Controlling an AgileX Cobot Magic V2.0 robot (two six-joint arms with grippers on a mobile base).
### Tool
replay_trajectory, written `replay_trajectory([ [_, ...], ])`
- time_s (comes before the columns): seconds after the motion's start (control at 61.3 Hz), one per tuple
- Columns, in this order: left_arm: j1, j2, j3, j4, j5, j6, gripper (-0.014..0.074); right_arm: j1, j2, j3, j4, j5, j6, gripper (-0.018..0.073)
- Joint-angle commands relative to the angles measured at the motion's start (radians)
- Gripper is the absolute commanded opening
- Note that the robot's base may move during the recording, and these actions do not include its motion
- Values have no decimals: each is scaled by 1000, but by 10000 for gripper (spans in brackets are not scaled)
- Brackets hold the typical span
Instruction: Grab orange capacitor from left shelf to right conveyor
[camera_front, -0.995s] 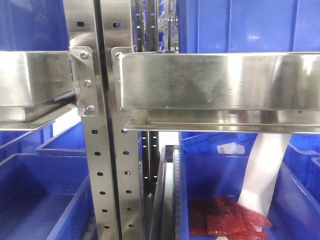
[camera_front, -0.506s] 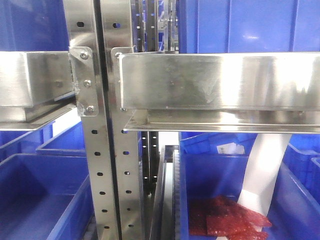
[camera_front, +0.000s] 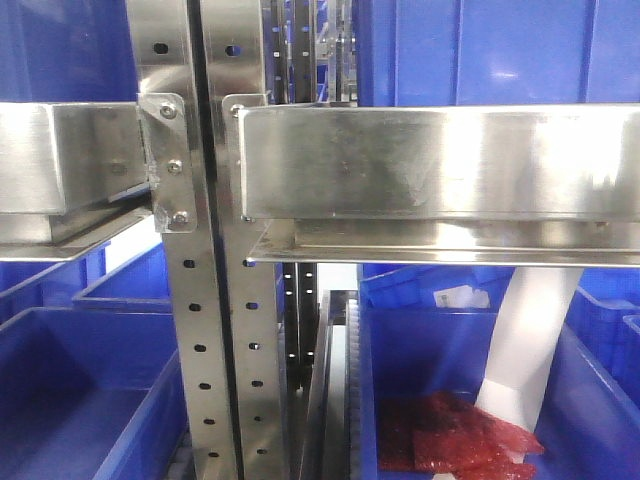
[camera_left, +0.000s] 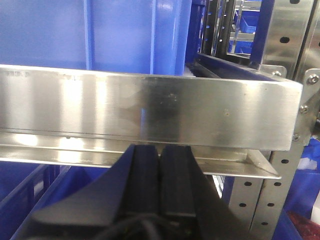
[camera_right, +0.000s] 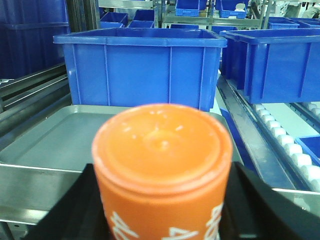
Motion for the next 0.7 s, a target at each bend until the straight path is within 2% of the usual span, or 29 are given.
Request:
replay_trajectory([
  [0.0,1,-13,-4,-2,-85,0,-127,2,13,-28,-16,-85,-1,37],
  [0.685,1,-13,-4,-2,-85,0,-127,2,13,-28,-16,-85,-1,37],
])
